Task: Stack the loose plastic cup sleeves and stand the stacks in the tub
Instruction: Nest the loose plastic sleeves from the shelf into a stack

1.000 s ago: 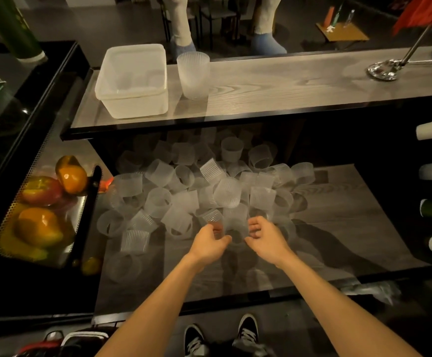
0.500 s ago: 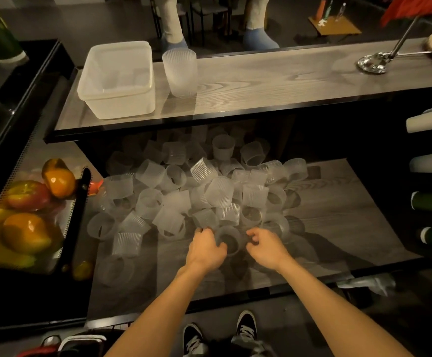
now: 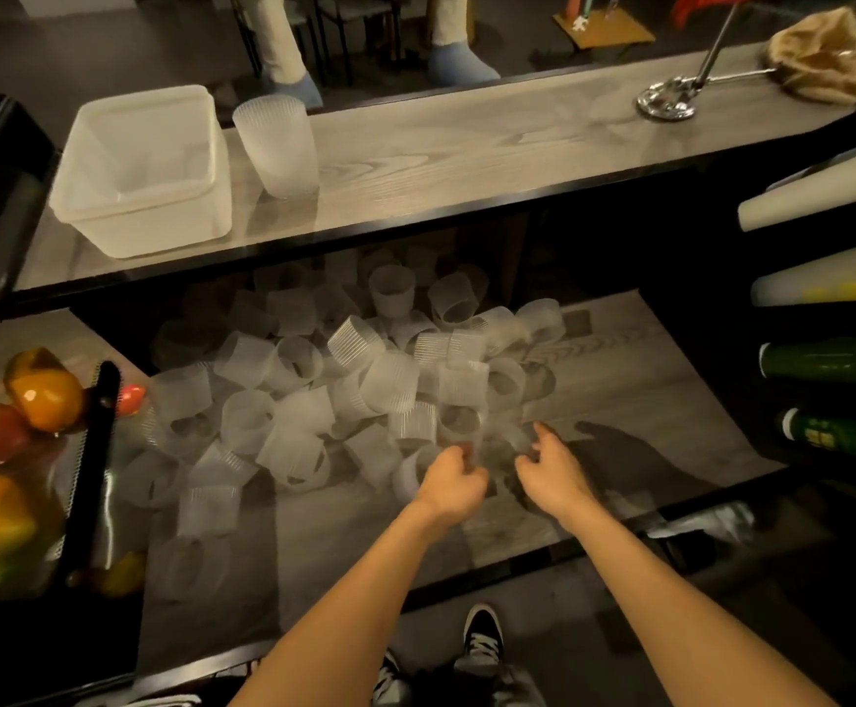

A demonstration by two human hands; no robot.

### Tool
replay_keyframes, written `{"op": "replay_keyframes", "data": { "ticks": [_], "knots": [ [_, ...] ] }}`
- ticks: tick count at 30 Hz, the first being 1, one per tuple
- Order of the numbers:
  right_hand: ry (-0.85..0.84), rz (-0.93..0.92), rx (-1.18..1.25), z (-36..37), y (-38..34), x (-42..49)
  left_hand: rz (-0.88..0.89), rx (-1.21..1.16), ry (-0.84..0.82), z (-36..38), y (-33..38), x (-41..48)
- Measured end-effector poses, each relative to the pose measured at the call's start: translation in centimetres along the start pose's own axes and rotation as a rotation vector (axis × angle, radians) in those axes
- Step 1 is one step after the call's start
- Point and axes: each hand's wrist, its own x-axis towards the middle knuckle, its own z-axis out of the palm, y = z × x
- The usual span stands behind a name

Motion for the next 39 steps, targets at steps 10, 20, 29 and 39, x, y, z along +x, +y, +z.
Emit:
{"op": "replay_keyframes", "data": {
  "ticks": [10, 20, 29, 39],
  "knots": [
    [-0.113, -0.083, 0.138, -0.3, -1.3, -0.9, 0.088, -0.073, 0.207, -1.5, -0.4, -0.4],
    [-0.332, -0.225, 0.084, 4.8, -5.7, -1.9, 0.179, -0.057, 0.497, -7.6, -3.9, -3.4],
    [-0.268, -0.258, -0.279, 6.1, -5.6, -1.3, -0.011, 0.059, 0.38, -7.7, -6.4, -3.3],
    [-0.232, -0.661, -0.604, 9.2, -9.9, -2.3, -0.292, -0.277, 0.358, -9.0, -6.6, -2.7]
  ]
}}
